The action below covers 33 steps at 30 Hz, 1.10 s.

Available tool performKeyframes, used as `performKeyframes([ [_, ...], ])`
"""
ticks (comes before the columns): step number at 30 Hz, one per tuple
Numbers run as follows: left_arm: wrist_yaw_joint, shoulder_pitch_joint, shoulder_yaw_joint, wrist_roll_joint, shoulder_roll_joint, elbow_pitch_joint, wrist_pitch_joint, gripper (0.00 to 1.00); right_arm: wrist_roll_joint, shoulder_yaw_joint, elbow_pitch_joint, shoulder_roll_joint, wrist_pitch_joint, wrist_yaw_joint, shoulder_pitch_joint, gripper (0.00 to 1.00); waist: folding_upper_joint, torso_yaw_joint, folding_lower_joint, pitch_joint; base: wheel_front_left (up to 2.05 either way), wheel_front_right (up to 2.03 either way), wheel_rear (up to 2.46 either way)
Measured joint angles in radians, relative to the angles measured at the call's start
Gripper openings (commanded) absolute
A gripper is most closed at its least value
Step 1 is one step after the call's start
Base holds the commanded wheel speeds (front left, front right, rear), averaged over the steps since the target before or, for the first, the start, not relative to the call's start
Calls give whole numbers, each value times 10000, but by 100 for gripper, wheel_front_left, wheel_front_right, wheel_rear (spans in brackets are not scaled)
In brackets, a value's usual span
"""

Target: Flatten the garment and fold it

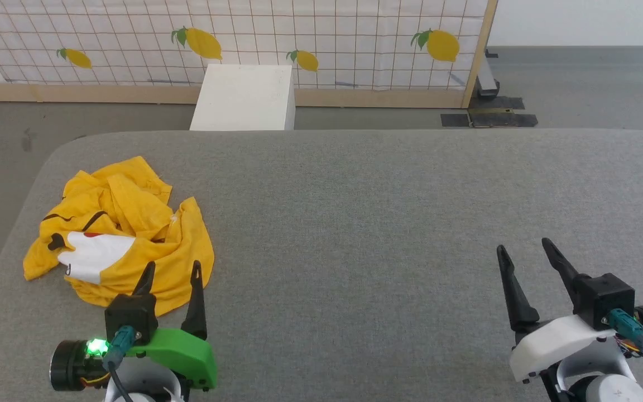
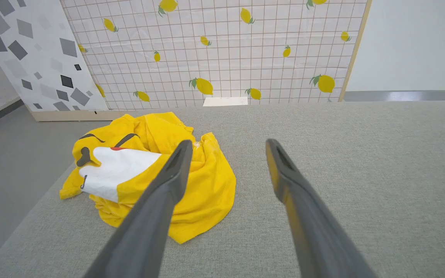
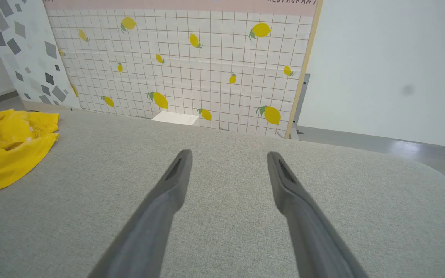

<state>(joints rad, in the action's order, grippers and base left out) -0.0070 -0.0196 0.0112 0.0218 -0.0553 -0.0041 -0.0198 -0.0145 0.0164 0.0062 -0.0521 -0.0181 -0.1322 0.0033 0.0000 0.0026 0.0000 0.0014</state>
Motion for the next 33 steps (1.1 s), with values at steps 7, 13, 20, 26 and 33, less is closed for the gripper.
performKeyframes([
  [7, -13, -15, 0, 75, 0, -10, -148, 100, -50, 109, -2, 0, -138, 0, 2, 100, 0, 44, 0, -8, 0, 0, 0],
  [13, -25, -41, -2, 153, 0, -33, -265, 100, -107, 155, -12, 0, -267, 0, 12, 100, 0, 161, 0, -11, 0, 0, 0],
  [20, -69, -149, -12, 259, 0, -44, -401, 100, -127, 180, -10, 0, -405, 0, 45, 100, 0, 411, 0, -16, 0, 0, 0],
  [26, -98, -238, -15, 326, 0, -50, -535, 100, -134, 167, 6, 0, -537, 0, 153, 100, 0, 704, 0, -48, 0, 0, 0],
  [33, -102, -364, -8, 479, 0, -61, -673, 100, -138, 96, 82, 0, -667, 0, 189, 100, 0, 1072, 0, -117, 0, 0, 0],
])
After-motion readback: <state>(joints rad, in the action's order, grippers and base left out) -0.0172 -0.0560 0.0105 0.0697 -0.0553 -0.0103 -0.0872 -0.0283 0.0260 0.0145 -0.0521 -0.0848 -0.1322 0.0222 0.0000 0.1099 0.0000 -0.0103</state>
